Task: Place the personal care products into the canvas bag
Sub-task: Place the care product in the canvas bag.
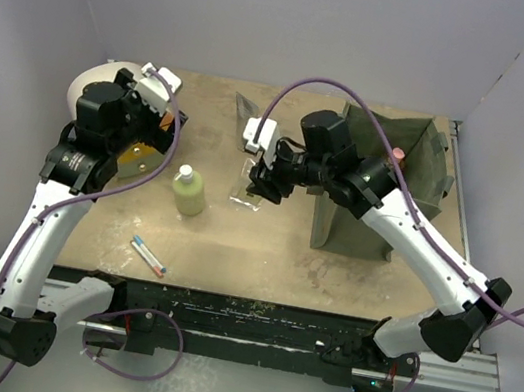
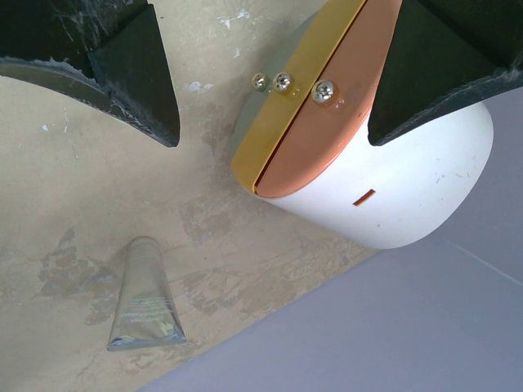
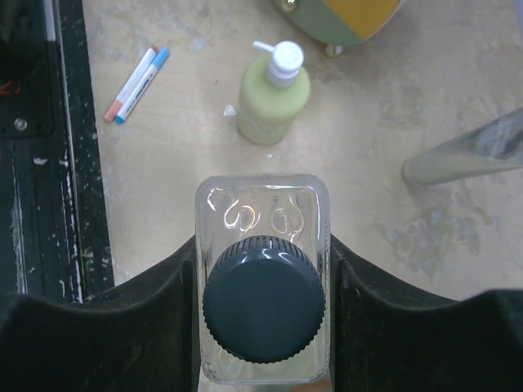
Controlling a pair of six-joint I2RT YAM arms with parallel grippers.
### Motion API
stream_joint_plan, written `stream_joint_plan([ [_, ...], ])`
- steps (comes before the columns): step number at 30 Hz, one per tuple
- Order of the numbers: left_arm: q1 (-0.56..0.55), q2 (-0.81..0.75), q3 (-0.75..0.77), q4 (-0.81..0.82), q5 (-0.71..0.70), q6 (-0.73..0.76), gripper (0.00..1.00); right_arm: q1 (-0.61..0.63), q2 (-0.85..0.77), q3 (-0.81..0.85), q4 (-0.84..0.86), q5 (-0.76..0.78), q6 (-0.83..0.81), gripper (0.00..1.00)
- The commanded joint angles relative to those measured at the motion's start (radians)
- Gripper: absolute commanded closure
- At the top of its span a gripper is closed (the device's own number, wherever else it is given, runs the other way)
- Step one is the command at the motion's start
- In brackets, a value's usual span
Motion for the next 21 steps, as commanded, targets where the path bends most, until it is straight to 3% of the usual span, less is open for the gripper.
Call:
stream_joint_plan([
  [1,0.026,-0.012,-0.005,0.058,0.016,-0.032,0.01,-0.003,-0.077,0.169,0.045,0.068,0.06,1.0],
  [11,0.036,0.026,-0.022,0.051,0.192,0.003,0.01,-0.086,-0.105,0.404,-0.016,0.155,0.143,1.0],
  [21,0.03,0.053,-0.029,0.048,0.394,-0.018,0.01,-0.307,-0.123,0.602,-0.08,0.184,0.232,1.0],
])
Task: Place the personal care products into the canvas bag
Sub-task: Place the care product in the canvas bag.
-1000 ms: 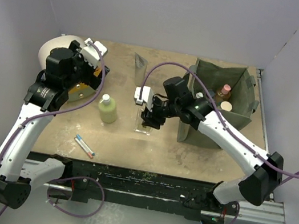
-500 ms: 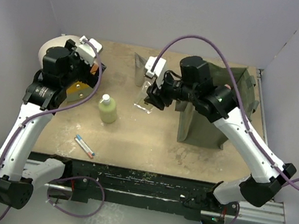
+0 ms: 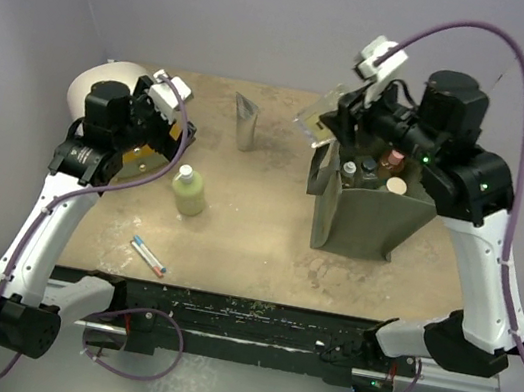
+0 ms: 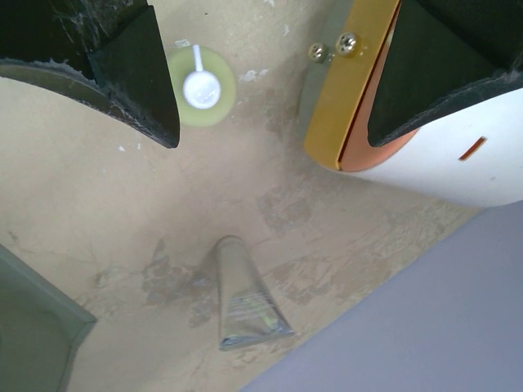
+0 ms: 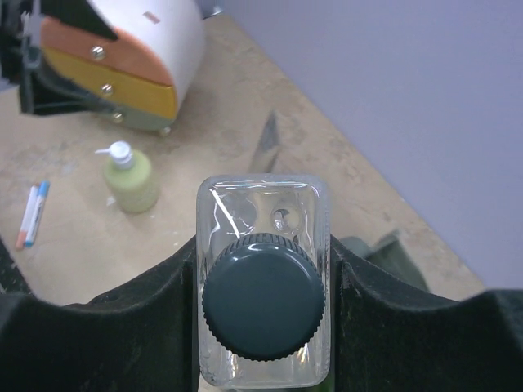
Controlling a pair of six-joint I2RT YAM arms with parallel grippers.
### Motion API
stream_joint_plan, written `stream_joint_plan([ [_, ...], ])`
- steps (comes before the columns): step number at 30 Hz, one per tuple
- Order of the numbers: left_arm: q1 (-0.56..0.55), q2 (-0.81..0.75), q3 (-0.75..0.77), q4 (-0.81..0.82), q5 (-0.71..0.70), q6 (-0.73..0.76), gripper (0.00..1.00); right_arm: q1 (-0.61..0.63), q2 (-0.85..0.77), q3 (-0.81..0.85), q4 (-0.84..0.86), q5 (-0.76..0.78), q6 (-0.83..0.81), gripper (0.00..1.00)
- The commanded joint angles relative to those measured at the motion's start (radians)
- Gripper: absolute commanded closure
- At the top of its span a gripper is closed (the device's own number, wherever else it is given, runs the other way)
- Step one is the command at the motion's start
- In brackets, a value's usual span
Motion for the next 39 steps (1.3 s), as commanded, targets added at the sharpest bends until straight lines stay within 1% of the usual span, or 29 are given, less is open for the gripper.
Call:
stream_joint_plan([
  [1,-0.004,0.022,0.009,0.027,0.159,-0.01,0.01,-0.117,-0.062,0.129,0.121,0.012,0.061,1.0],
  [3,-0.021,0.039,0.025,0.011,0.176,-0.009,0.01,-0.159,-0.076,0.127,0.123,0.031,0.069,1.0],
  [7,-0.082,0.068,0.046,-0.006,0.157,0.01,0.01,-0.247,-0.12,0.071,0.146,0.097,0.077,1.0],
  [13,-0.153,0.097,0.052,-0.005,0.149,0.011,0.01,-0.39,-0.198,-0.085,0.19,0.115,0.113,1.0],
  [16,-0.192,0.1,0.044,0.003,0.147,0.023,0.01,-0.4,-0.236,-0.164,0.201,0.174,0.111,1.0],
  [21,-0.226,0.113,0.058,0.004,0.168,0.036,0.01,-0.4,-0.244,-0.21,0.153,0.188,0.124,1.0],
  [24,-0.235,0.12,0.065,0.003,0.185,0.037,0.01,-0.4,-0.252,-0.259,0.174,0.205,0.132,1.0],
  [34,-0.239,0.097,0.042,0.003,0.195,0.052,0.01,-0.4,-0.26,-0.39,0.196,0.09,0.183,1.0],
  [39,-0.24,0.096,0.039,0.002,0.193,0.057,0.01,-0.4,-0.257,-0.417,0.188,0.078,0.198,1.0],
])
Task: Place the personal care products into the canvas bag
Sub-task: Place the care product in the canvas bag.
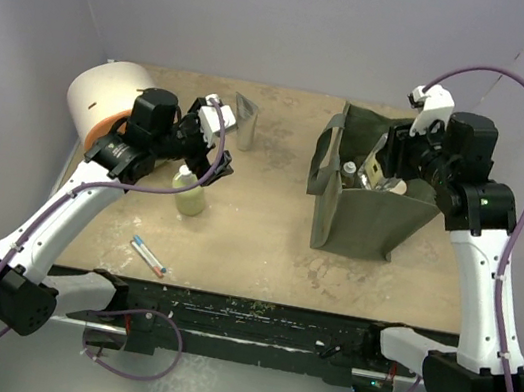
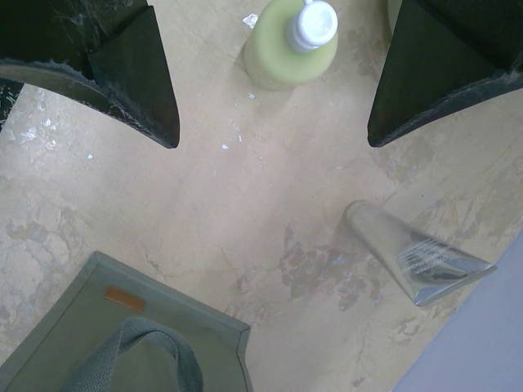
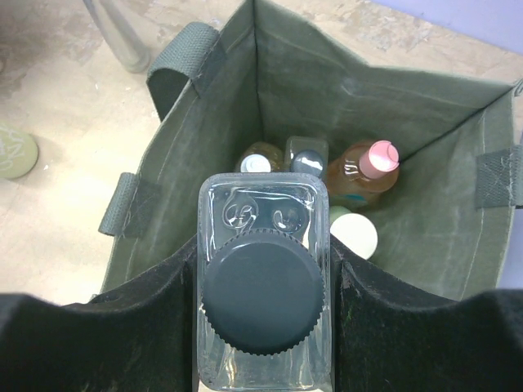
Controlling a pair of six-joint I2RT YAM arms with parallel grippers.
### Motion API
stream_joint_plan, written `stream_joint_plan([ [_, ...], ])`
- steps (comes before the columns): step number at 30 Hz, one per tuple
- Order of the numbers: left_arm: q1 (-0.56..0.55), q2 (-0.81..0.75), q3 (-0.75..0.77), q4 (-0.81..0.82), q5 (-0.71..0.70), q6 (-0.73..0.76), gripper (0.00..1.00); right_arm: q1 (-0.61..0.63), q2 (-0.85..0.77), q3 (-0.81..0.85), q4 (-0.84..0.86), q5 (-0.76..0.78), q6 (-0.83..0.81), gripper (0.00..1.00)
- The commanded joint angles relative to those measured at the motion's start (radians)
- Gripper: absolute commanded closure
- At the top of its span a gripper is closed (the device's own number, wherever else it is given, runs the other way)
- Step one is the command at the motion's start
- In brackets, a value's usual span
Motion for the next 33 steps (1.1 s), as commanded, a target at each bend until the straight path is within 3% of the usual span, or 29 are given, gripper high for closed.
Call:
stream_joint_plan([
  [1,-0.006,-0.026,0.017,0.032,0.029,0.022,0.01,0.001,-0.05,0.019,0.188,-0.037,0.028,1.0],
  [17,-0.009,-0.045,-0.005,0.033,0.03,0.027,0.01,0.001,-0.017,-0.11,0.207,0.018,0.004,1.0],
  [33,-0.012,-0.056,-0.011,0.026,0.048,0.028,0.01,0.001,0.051,-0.208,0.352,0.129,-0.007,1.0],
])
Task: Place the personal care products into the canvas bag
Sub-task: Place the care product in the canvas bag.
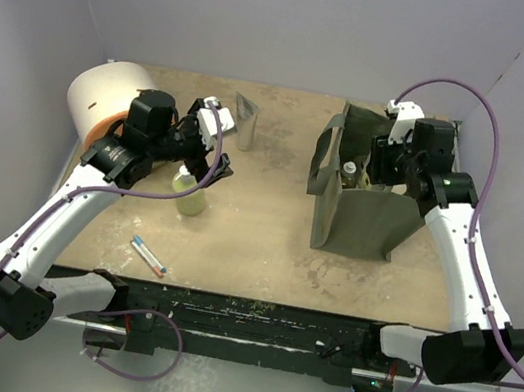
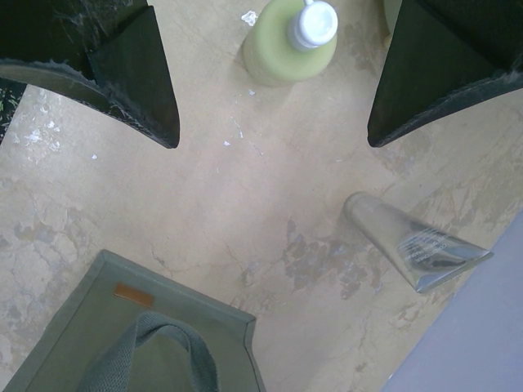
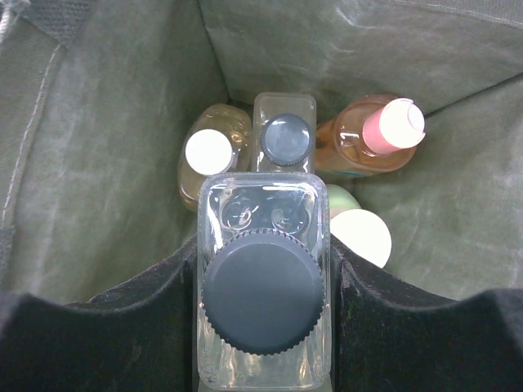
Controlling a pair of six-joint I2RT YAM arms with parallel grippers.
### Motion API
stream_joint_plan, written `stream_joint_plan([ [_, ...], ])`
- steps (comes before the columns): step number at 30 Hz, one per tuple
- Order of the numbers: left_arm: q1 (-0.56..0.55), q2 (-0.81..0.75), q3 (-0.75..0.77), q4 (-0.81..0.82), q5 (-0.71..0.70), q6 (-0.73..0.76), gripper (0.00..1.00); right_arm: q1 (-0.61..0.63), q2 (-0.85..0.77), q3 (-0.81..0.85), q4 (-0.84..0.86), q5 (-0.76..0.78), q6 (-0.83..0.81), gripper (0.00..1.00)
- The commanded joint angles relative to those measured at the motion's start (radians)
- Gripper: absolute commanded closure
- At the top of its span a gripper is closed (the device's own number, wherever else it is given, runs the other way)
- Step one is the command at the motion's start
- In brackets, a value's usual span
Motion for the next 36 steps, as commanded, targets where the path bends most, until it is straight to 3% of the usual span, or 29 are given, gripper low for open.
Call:
stream_joint_plan([
  [1,-0.005,-0.03,-0.008,0.027,0.03,0.011,0.01,0.001,-0.03,0.029,0.208,0.061,-0.006,1.0],
  [15,-0.01,-0.039,-0.011,0.017,0.039,0.02,0.01,-0.004,0.023,0.019,0.272,0.163,-0.022,1.0],
  [36,-0.016,-0.05,-0.025,0.022,0.053,0.023,0.01,-0.028,0.069,-0.01,0.298,0.185,-0.008,1.0],
])
